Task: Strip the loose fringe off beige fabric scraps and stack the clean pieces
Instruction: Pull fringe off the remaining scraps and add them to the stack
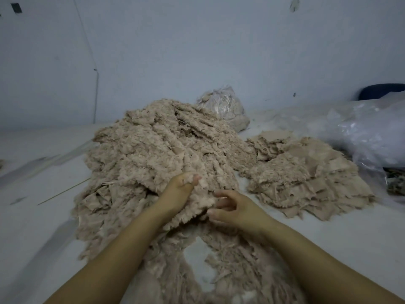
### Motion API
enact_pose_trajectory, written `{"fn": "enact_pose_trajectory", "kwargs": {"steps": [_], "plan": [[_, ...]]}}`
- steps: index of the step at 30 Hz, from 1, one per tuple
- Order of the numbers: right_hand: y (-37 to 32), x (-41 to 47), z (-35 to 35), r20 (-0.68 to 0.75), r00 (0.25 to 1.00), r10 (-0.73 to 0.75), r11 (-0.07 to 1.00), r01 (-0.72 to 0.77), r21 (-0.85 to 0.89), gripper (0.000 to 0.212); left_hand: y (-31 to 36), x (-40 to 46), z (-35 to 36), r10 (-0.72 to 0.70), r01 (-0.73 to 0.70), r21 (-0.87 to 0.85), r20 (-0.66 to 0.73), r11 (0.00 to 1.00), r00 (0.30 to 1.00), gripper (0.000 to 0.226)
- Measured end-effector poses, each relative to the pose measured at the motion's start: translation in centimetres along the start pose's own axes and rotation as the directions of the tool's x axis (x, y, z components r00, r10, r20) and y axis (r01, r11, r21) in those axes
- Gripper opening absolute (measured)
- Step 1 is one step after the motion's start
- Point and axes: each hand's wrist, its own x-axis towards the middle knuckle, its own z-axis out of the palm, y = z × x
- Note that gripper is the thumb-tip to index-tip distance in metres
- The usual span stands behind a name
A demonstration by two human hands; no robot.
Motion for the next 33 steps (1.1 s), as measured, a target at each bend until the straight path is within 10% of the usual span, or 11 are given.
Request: {"fn": "enact_pose_trajectory", "kwargs": {"steps": [6,17,25,33], "plan": [[0.8,-0.1,0.4,-0.092,0.992,-0.085,0.977,0.064,-0.205,0.022,0.6,1.2,-1.4,-0.072,0.071,-0.01,-0.195,0.997,0.978,0.039],[-0.7,-1.5,-2.5,0.318,0.942,0.109,0.687,0.16,-0.709,0.017,1.1,2.9,-2.4,-0.279,0.192,-0.22,-0.5,0.956,0.82,0.026],[-2.3,-0.1,-0.8,-0.036,0.998,-0.045,0.995,0.042,-0.086,0.043,2.3,1.7,1.7,-0.126,0.111,-0.085,-0.199,0.99,0.972,0.016],[1.6,0.7,2.1,-0.019,0.998,-0.054,0.927,0.043,-0.373,0.042,4.4,3.8,0.1,-0.35,0.231,-0.31,-0.417,0.922,0.839,0.05]]}}
